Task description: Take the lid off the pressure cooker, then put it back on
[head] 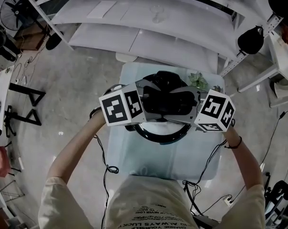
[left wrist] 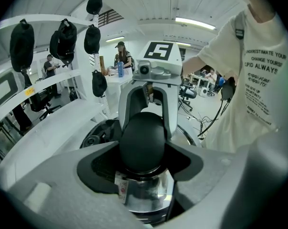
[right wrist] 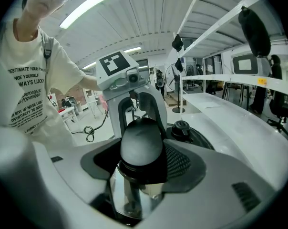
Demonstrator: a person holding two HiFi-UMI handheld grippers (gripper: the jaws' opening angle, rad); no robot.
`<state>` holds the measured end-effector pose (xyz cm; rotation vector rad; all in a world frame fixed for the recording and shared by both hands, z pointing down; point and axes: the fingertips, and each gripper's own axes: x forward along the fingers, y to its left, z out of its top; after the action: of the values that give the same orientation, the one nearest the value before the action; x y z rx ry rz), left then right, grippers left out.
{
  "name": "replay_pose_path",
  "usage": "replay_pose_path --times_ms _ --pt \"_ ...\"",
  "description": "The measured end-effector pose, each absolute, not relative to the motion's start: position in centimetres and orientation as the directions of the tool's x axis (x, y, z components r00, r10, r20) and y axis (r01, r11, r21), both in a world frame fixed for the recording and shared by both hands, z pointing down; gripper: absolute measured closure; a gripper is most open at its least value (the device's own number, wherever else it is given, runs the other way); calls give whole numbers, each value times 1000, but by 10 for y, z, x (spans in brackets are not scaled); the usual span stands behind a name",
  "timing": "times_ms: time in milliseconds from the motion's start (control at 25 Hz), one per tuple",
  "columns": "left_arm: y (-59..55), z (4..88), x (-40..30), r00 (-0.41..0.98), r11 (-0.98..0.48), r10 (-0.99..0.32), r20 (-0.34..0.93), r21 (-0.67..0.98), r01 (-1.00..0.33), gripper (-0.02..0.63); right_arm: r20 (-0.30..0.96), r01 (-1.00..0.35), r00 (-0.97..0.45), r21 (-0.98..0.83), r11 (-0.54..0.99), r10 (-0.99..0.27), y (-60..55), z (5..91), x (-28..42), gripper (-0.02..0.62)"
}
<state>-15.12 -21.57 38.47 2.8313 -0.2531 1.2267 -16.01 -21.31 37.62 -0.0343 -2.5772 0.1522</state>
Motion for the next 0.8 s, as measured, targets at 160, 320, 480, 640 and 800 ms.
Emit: replay_pose_path --times_ms 160,320,480,640,800 --pt "-215 386 -151 678 -985 -133 723 -22 -170 314 526 -3 -848 -115 993 59 -213 377 -160 321" --pt "-216 386 -151 683 -985 -136 718 -25 -170 314 523 -3 -850 -113 994 58 -213 378 -160 321" --pt "-215 385 -151 695 -985 -140 705 -28 -170 313 521 -1 -851 -113 994 58 -213 377 -161 321" --pt "-215 385 -151 709 -985 -141 691 -28 -169 314 521 -4 -852 -109 994 53 -213 377 -160 319" --pt "-214 383 -152 715 -984 -152 682 -40 -171 314 515 -11 -856 -102 995 43 -212 376 -162 319"
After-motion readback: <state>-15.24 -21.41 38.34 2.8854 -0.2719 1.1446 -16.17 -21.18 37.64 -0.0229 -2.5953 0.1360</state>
